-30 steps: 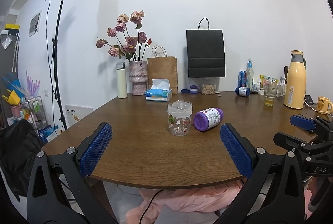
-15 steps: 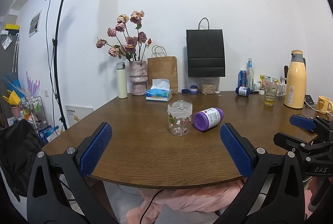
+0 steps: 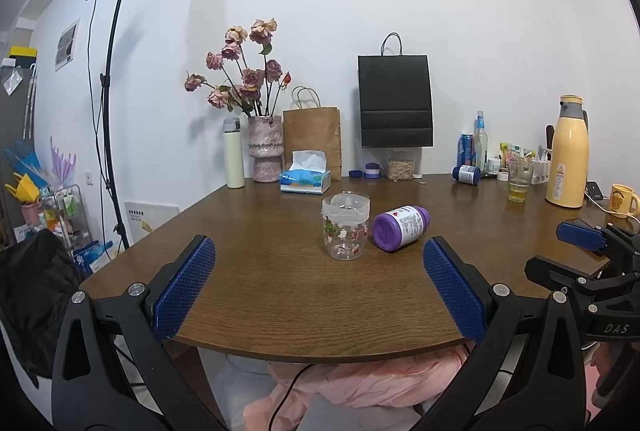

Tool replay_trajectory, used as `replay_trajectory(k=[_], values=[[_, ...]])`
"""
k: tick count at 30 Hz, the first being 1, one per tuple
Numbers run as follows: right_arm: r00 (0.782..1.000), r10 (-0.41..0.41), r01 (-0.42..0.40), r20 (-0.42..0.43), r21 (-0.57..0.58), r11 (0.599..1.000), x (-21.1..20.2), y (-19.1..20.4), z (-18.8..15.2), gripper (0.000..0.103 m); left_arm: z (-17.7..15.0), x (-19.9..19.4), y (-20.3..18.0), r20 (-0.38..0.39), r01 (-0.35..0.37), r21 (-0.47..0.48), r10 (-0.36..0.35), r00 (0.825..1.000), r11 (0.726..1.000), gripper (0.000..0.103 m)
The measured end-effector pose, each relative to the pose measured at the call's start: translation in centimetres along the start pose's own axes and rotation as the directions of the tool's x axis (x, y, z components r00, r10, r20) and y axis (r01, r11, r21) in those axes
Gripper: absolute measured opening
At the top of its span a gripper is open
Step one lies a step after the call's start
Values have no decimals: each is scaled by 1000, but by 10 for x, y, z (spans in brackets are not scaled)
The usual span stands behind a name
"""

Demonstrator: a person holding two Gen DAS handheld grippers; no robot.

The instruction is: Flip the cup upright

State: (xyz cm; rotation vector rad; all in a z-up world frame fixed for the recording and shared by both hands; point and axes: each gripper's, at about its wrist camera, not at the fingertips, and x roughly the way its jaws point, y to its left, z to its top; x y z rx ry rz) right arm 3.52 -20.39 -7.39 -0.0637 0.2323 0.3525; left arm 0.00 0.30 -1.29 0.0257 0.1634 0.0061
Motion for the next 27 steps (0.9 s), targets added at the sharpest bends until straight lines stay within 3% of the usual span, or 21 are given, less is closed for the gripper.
replay_trajectory(k=[18,21,24,27], values=[[1000,-1,1,-8,-5,1000,1,1,0,87,0,1,0,-5,4,-2,-4,1000,1000,103],[999,-38,37,-3,-45,998,8,0,-1,87,4,9,-2,10,14,-6,-14,1000,1000,103],[996,-82,81,-21,-69,994,26,-10,4,88,13,29,-14,21,67,24,-68,997,997,103],[993,-99,99,-66,-6,995,50,-33,10,87,18,65,-37,-32,193,78,-191,981,978,103]])
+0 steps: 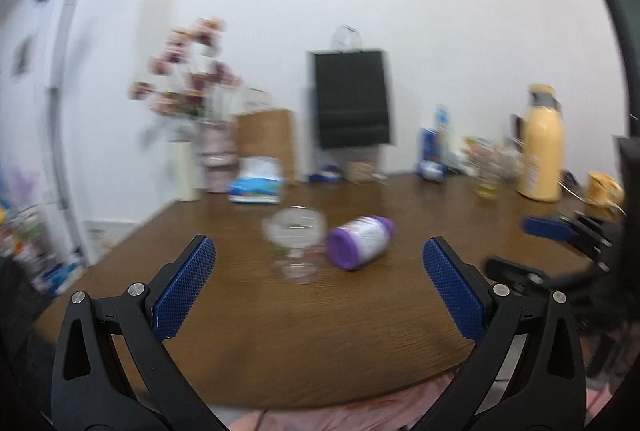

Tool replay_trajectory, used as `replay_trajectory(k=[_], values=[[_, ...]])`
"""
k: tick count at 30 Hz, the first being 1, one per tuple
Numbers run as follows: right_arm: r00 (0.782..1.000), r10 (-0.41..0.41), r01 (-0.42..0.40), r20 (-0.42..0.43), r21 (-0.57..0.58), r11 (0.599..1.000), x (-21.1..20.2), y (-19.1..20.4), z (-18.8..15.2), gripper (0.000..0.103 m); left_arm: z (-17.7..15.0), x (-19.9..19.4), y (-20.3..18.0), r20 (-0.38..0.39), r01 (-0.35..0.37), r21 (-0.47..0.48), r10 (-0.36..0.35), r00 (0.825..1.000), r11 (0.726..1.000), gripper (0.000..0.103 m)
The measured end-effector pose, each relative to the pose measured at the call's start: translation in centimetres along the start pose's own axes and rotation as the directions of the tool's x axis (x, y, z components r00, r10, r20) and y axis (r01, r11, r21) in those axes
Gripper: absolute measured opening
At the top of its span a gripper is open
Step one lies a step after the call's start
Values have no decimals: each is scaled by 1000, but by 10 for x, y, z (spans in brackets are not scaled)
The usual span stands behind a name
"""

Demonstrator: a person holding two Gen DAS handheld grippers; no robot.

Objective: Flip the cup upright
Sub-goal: 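Reach the left gripper to the lying purple-capped bottle and grasp it, then lift the bottle with the left gripper while the right gripper grasps its body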

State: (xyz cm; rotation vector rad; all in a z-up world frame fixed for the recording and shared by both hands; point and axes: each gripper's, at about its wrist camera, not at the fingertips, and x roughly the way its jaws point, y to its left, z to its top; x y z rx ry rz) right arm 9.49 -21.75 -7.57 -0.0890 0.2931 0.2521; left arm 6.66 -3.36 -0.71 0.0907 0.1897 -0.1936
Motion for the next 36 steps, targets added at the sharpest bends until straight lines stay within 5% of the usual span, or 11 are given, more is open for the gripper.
replay_trajectory(k=[5,9,13,16,17,21,23,25,28,34,36], values=[[998,5,1,-64,100,995,40,-35,10,87,6,75,-25,-130,125,137,-107,986,983,103],[997,36,-27,-70,129,991,61,-60,22,87,13,121,-53,-209,236,291,-179,961,927,103],[998,51,-45,-44,142,989,73,-78,33,87,17,170,-71,-323,306,331,-198,926,893,101],[997,69,-61,-47,153,986,87,-91,38,87,20,210,-79,-448,341,314,-178,876,886,101],[996,74,-66,-48,155,986,91,-93,38,87,20,227,-82,-520,372,303,-175,836,877,101],[993,100,-88,-64,172,981,107,-103,37,87,11,272,-85,-640,354,312,-80,764,882,100],[990,116,-99,-83,188,977,118,-107,36,87,1,290,-81,-715,364,267,-70,696,892,86],[985,137,-114,-102,206,972,129,-110,35,88,-9,303,-78,-760,362,252,-48,648,897,67],[976,180,-146,-122,247,958,143,-116,34,88,-8,309,-70,-784,366,187,-86,615,912,64],[970,196,-156,-141,253,955,157,-118,37,88,-9,305,-73,-761,352,189,-90,643,917,63],[970,200,-161,-142,248,955,158,-117,41,88,1,301,-73,-726,336,170,-112,679,926,63]])
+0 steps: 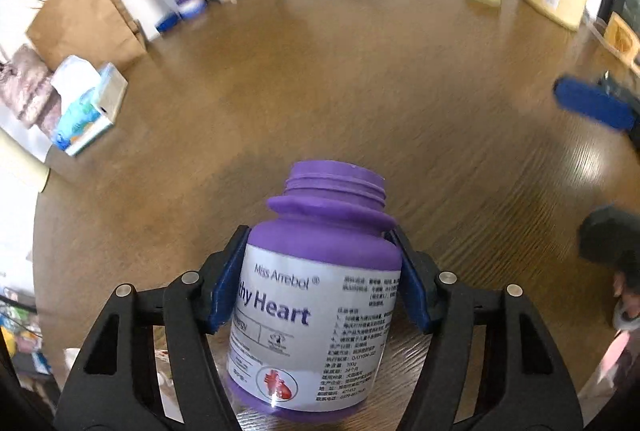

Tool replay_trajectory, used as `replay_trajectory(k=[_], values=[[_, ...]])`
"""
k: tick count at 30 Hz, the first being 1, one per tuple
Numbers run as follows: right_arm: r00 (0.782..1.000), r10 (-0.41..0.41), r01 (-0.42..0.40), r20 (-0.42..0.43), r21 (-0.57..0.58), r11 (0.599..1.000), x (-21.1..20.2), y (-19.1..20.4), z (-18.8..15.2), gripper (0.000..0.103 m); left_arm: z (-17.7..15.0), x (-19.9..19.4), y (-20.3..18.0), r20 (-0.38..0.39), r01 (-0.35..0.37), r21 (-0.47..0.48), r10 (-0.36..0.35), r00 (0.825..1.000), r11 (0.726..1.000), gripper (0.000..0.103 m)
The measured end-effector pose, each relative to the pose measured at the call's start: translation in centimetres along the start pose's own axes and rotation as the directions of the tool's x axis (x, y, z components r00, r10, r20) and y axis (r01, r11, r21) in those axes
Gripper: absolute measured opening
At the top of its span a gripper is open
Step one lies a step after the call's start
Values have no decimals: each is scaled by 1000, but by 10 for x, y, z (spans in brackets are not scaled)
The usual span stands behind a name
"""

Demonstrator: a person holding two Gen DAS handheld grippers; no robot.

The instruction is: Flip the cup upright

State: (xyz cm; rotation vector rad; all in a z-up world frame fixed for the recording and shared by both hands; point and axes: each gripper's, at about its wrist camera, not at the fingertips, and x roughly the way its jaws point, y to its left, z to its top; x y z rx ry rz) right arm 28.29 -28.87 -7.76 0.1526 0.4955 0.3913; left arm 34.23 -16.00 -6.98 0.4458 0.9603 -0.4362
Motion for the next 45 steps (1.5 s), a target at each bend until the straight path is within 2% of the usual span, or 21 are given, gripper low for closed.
replay_trajectory(k=[3,4,5,8,11,12,14,17,20,23,24,25,27,32,34,35,36,37,40,42,45], values=[[999,49,-49,11,12,999,-3,2,14,88,11,-30,6,124,-5,-34,10,992,999,62],[994,112,-112,11,42,993,-4,2,23,88,14,-42,8,176,-8,-40,15,984,999,62],[984,177,-177,10,72,982,-5,1,31,88,15,-59,10,251,-18,-47,30,968,999,62],[925,376,-379,51,123,917,-7,8,68,88,16,-99,16,413,-80,-70,102,905,994,61],[899,435,-438,56,78,895,-6,30,99,87,14,-121,31,515,-108,-116,153,843,987,61],[894,446,-448,48,45,893,-4,41,108,87,17,-122,37,523,-109,-115,154,838,987,61],[899,439,-438,16,-31,898,4,63,122,87,20,-124,47,532,-98,-113,144,834,989,61],[901,429,-435,-72,-144,889,22,96,132,88,21,-125,65,525,-63,-119,116,843,991,61],[905,404,-423,-135,-175,889,44,109,139,88,11,-131,75,541,-35,-109,89,837,993,61],[869,456,-484,-192,-137,864,64,113,140,87,3,-133,79,563,33,-69,11,826,997,61],[860,465,-497,-211,-139,856,72,117,140,83,-1,-134,77,584,57,-38,-24,812,998,61],[861,461,-494,-216,-142,858,77,119,140,72,-3,-135,74,600,52,-20,-30,800,998,60],[869,446,-479,-215,-136,867,81,120,139,71,-6,-134,72,610,12,-14,-1,793,1000,60],[903,378,-417,-204,-201,887,76,132,135,71,-6,-134,83,608,54,-2,-42,793,999,63],[930,330,-360,-163,-222,906,74,131,136,71,-10,-136,85,632,34,-7,-22,775,999,76],[941,307,-332,-141,-223,916,73,128,138,71,-11,-139,88,658,33,-13,-17,753,999,86],[953,281,-300,-113,-222,928,71,125,139,71,-12,-140,89,668,32,-17,-13,744,999,92],[962,262,-274,-82,-214,938,69,120,142,71,-12,-141,91,675,40,-23,-14,738,999,93],[967,250,-255,-49,-204,945,65,115,145,71,-9,-138,94,684,72,-37,-27,729,997,93],[973,228,-232,-45,-214,949,66,115,143,71,-7,-129,92,672,70,-46,-21,740,997,94],[972,227,-236,-64,-212,948,69,113,135,71,-11,-114,87,630,58,-53,-12,777,997,94]])
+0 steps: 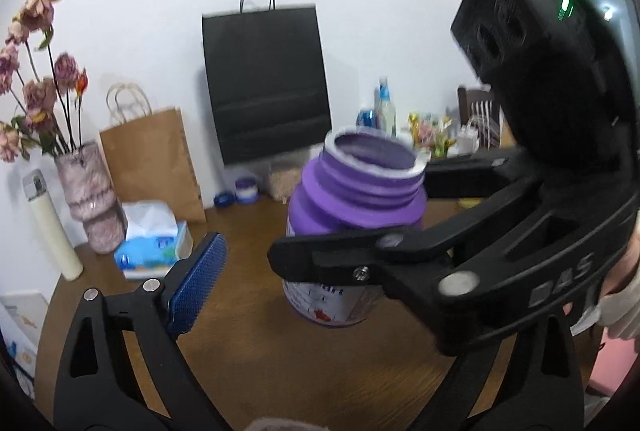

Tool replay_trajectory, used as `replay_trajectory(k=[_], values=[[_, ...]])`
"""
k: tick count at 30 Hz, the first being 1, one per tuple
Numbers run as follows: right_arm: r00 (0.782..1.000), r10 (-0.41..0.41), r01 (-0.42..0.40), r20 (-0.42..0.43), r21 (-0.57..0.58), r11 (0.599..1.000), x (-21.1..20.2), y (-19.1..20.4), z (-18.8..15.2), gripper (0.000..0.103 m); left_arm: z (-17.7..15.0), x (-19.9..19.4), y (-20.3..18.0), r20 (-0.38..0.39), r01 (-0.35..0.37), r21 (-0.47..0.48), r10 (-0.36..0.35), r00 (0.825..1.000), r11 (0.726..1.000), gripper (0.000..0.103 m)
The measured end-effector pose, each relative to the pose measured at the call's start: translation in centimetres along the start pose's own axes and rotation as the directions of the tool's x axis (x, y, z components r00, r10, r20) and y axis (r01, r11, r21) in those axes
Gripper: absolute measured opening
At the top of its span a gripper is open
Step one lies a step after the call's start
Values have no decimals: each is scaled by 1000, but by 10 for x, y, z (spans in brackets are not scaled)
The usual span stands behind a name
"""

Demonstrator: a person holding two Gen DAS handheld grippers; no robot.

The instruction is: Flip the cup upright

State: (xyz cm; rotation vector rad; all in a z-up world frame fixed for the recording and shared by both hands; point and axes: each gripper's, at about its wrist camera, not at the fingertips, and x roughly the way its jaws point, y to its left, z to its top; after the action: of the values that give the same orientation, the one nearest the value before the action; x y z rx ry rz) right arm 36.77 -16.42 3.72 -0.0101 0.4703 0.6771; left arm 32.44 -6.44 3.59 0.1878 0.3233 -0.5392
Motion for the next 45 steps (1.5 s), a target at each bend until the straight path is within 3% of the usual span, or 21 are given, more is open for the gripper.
replay_trajectory(k=[2,4,5,7,8,10,11,14,17,22,25,27,30,32,35,40,43,45], values=[[1000,12,-12,-11,9,1000,1,-1,-8,71,-11,0,-3,-47,-17,-16,17,999,1000,93],[1000,23,-23,-15,9,1000,0,0,-15,71,-16,-16,-9,-13,-16,-5,16,1000,1000,93],[1000,25,-25,-16,9,1000,-2,0,-19,71,-23,-23,-10,6,-20,-45,21,1000,999,97],[999,33,-33,-19,16,999,-3,1,-27,71,-38,-21,-11,-20,2,-94,-4,1000,996,103],[999,35,-35,-21,16,999,-3,2,-30,71,-46,-10,-13,-57,10,-71,-14,998,997,103],[999,22,-21,-31,20,1000,-1,0,-36,71,-53,17,-11,-115,-106,-22,103,988,994,92],[1000,-11,11,-28,25,1000,0,-1,-37,70,-48,18,-5,-119,-106,-64,98,988,992,85],[1000,24,-25,10,69,997,-14,-8,-35,68,-41,5,6,-49,-39,-180,30,998,983,90],[1000,-10,9,18,47,999,-23,-7,-35,68,-41,-2,3,-25,-51,-161,47,999,986,93],[1000,-13,14,-16,60,998,-21,-6,-50,68,-51,-1,-8,-60,-99,-113,93,994,989,97],[999,-21,24,-50,54,998,-17,-3,-60,68,-56,-7,-23,-89,-138,-44,134,987,989,97],[998,-30,33,-62,45,998,-16,-1,-64,68,-59,-17,-29,-64,-150,-12,149,987,989,97],[994,-49,53,-98,38,998,-13,-6,-68,68,-59,-23,-27,-38,-210,17,210,977,978,100],[991,-36,44,-129,63,997,-10,-12,-69,68,-59,-20,-18,-69,-216,1,216,974,976,100],[974,-52,67,-219,65,996,6,-22,-73,68,-60,-17,-6,-103,-245,-40,240,965,969,99],[912,-52,65,-406,16,998,42,-27,-87,68,-63,-25,-1,-158,-98,-124,78,984,987,99],[875,-80,72,-477,-34,997,63,-26,-95,68,-68,-23,-1,-174,-117,-115,96,980,986,99],[873,-84,68,-481,-50,996,70,-24,-96,68,-71,-21,0,-184,-131,-123,107,977,984,99]])
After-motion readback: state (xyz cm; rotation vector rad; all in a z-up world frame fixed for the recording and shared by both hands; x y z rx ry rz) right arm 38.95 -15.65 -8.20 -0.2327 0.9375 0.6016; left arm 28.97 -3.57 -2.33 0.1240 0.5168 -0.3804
